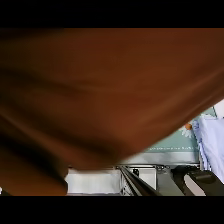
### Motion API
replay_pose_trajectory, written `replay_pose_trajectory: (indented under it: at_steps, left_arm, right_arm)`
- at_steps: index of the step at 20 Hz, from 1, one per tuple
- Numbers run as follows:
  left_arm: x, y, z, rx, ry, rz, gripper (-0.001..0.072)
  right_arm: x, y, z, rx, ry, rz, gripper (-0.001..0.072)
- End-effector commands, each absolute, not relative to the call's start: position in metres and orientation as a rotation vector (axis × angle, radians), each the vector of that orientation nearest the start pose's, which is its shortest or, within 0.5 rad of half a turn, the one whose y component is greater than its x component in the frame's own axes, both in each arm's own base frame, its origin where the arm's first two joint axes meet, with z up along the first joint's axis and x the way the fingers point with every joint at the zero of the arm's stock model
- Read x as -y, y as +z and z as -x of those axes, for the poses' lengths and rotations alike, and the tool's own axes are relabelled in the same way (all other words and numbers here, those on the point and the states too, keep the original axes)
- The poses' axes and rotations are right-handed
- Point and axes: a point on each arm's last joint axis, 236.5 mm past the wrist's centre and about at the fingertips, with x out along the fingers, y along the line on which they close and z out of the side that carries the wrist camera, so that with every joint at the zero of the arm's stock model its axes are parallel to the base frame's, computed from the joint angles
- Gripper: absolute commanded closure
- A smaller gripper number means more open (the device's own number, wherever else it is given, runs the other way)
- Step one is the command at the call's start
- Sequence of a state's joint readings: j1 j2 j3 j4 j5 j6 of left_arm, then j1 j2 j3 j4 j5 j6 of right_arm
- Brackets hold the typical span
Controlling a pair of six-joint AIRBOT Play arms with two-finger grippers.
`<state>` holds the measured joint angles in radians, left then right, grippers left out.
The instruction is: Fold the shirts.
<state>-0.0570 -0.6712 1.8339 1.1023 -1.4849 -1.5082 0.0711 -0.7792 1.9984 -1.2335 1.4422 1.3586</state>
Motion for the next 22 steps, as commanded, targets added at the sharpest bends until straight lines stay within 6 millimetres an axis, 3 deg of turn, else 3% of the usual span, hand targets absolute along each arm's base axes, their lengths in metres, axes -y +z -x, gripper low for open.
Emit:
replay_pose_trajectory:
  at_steps: [1, 3, 6, 11, 13, 16, 18, 20, 21, 22]
  left_arm:
    - [0.117, 0.383, -0.193, -0.483, -0.518, 0.065, 0.069]
    - [0.118, 0.338, -0.223, -0.597, -0.507, 0.109, 0.069]
    - [0.119, 0.266, -0.282, -0.714, -0.46, 0.201, 0.069]
    - [0.112, 0.158, -0.389, -0.829, -0.354, 0.293, 0.069]
    - [0.106, 0.126, -0.43, -0.823, -0.305, 0.316, 0.069]
    - [0.099, 0.093, -0.484, -0.755, -0.233, 0.389, 0.069]
    - [0.1, 0.079, -0.506, -0.726, -0.206, 0.483, 0.0689]
    - [0.105, 0.065, -0.512, -0.745, -0.202, 0.556, 0.0686]
    - [0.106, 0.061, -0.511, -0.761, -0.204, 0.555, 0.0598]
    - [0.107, 0.057, -0.506, -0.786, -0.212, 0.541, 0.0223]
  right_arm:
    - [-0.087, 0.443, -0.225, -0.279, 0.402, 0.144, 0.0694]
    - [-0.083, 0.415, -0.253, -0.37, 0.379, 0.142, 0.0694]
    - [-0.08, 0.346, -0.311, -0.583, 0.363, 0.131, 0.0694]
    - [-0.07, 0.213, -0.447, -0.839, 0.298, -0.004, 0.0694]
    - [-0.068, 0.171, -0.496, -0.863, 0.301, -0.189, 0.0694]
    - [-0.083, 0.137, -0.558, -0.813, 0.345, -0.411, 0.0694]
    - [-0.093, 0.119, -0.585, -0.807, 0.354, -0.547, 0.0694]
    - [-0.098, 0.099, -0.597, -0.846, 0.352, -0.654, 0.0689]
    - [-0.097, 0.091, -0.599, -0.866, 0.35, -0.704, 0.0498]
    - [-0.094, 0.086, -0.596, -0.89, 0.355, -0.734, 0.018]
